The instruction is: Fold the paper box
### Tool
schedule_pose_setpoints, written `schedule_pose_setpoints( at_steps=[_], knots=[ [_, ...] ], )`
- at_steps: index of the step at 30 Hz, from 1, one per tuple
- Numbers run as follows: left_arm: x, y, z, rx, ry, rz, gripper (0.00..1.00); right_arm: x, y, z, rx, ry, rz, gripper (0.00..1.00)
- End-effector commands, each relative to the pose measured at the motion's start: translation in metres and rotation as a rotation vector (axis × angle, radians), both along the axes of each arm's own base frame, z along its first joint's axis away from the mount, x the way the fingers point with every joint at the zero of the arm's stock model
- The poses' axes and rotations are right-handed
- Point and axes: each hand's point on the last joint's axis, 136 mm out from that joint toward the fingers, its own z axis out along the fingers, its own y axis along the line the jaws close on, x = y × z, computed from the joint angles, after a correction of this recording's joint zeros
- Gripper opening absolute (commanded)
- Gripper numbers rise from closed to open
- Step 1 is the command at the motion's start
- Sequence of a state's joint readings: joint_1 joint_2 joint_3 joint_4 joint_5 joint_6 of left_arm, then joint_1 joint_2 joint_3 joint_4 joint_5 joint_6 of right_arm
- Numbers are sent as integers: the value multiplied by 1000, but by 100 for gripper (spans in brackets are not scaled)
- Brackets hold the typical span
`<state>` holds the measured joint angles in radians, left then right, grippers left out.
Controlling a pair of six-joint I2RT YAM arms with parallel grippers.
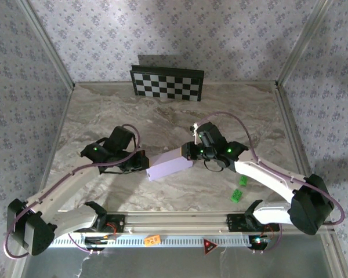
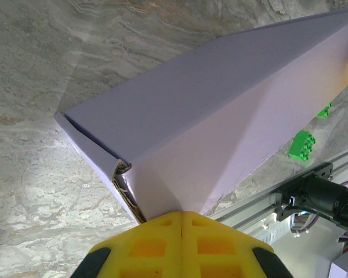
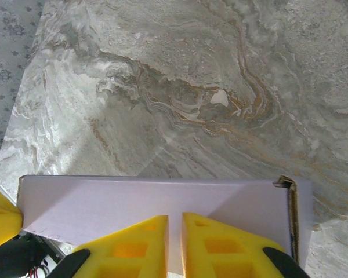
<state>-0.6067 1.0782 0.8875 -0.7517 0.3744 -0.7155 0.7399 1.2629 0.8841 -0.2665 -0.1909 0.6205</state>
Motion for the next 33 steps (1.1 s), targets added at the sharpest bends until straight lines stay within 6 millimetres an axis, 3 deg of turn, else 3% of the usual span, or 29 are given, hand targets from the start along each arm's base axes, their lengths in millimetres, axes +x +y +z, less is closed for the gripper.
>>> schedule_pose_setpoints(
  at_steps=[1, 5, 8, 14, 17, 26, 33],
  knots=[
    [4, 12, 2, 53, -1, 42, 7, -2, -17, -13, -77, 71, -23, 21],
    [17, 4, 34, -13, -70, 66, 20, 8, -11, 23, -53, 18, 0, 29],
    [20, 6, 45, -32, -95, 91, 36, 6, -17, 32, -69, 30, 8, 39],
    [22, 4, 32, -54, -61, 135, 58, 8, -47, 20, -162, 103, -12, 61],
    [21, 2, 22, -60, -32, 140, 69, 9, -50, 12, -160, 142, -4, 68],
    [24, 0, 1, -53, -9, 153, 68, 17, -29, 2, -101, 157, 77, 66],
    [33, -7, 0, -86, -25, 159, 55, 19, -15, 7, -34, 169, 115, 62]
  ],
)
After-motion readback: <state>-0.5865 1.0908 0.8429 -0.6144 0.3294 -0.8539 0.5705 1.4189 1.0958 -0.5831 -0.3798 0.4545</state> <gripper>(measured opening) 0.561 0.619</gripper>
